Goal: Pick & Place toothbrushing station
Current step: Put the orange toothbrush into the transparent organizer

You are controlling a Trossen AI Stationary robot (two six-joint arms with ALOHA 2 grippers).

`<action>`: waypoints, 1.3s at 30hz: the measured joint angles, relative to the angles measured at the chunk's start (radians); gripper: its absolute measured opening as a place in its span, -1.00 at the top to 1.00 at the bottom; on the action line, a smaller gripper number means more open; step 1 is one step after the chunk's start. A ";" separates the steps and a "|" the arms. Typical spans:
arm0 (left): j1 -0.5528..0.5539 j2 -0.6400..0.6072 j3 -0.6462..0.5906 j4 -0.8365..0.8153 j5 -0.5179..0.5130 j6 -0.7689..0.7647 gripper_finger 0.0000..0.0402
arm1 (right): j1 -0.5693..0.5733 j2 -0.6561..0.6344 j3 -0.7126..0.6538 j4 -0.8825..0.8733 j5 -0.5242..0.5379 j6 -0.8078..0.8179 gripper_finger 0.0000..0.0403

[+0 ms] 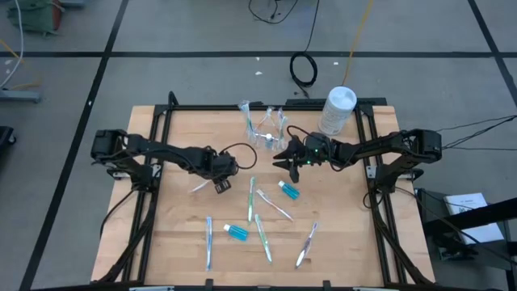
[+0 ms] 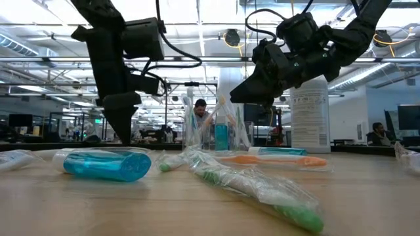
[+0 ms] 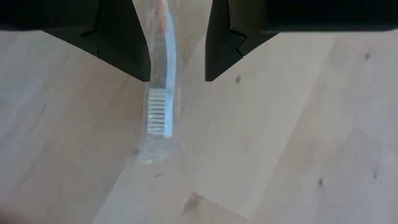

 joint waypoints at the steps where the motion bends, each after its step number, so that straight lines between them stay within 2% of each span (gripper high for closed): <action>1: 0.003 0.003 0.000 0.000 0.012 -0.017 0.21 | 0.000 0.000 0.000 0.000 0.000 -0.007 0.41; 5: 0.011 0.036 0.000 0.002 0.090 -0.046 0.21 | 0.000 0.000 0.000 0.000 0.000 -0.020 0.41; 14: 0.026 0.119 0.005 0.022 0.108 0.113 0.27 | 0.000 0.000 0.000 0.002 0.000 -0.024 0.41; 20: 0.025 0.083 -0.002 0.059 0.124 0.158 0.66 | 0.000 0.000 0.000 0.002 0.000 -0.024 0.41; 24: 0.027 0.066 -0.003 0.095 0.089 0.200 0.93 | 0.000 0.000 0.000 0.002 0.000 -0.024 0.41; 30: -0.004 0.054 -0.001 0.270 0.073 0.325 0.88 | 0.000 0.000 0.000 0.002 0.000 -0.041 0.41; 35: -0.023 0.015 -0.001 0.465 0.043 0.464 0.96 | 0.000 0.000 0.000 -0.010 0.000 -0.049 0.41; 39: 0.007 -0.027 -0.001 0.674 -0.065 0.479 0.92 | 0.000 0.000 0.001 -0.021 0.000 -0.057 0.41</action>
